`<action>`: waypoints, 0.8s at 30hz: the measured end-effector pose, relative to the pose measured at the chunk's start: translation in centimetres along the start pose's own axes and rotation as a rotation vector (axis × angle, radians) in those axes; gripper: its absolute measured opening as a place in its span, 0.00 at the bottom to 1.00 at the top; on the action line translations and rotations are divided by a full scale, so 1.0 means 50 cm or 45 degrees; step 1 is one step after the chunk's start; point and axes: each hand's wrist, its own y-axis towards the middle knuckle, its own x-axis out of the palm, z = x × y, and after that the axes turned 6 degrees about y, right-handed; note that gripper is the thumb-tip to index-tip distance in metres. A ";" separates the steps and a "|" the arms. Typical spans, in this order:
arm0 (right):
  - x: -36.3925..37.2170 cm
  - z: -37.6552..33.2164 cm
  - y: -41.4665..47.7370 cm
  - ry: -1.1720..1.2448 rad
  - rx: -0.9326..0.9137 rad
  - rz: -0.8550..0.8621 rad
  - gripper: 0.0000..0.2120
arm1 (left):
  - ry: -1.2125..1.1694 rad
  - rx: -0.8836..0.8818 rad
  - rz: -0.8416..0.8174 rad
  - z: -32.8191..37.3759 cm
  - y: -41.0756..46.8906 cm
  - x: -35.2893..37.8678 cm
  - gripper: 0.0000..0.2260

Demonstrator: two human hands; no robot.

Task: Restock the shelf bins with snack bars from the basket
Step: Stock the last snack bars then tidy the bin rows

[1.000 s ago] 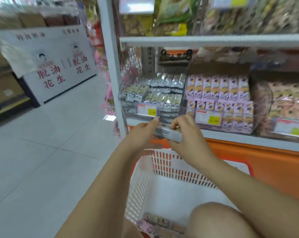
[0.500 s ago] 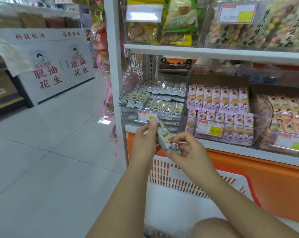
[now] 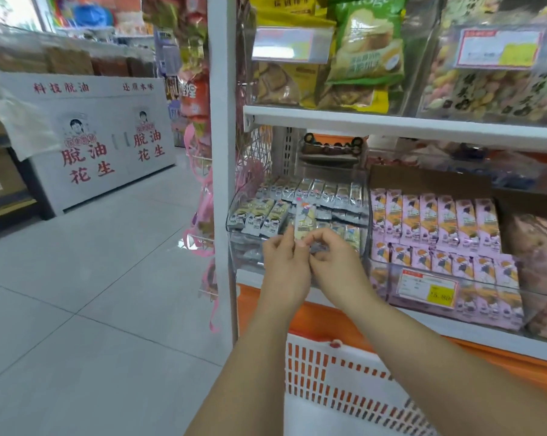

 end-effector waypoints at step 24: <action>0.016 0.001 0.133 -0.986 -0.077 -0.210 0.25 | 0.680 0.192 0.245 -0.057 0.059 -0.008 0.21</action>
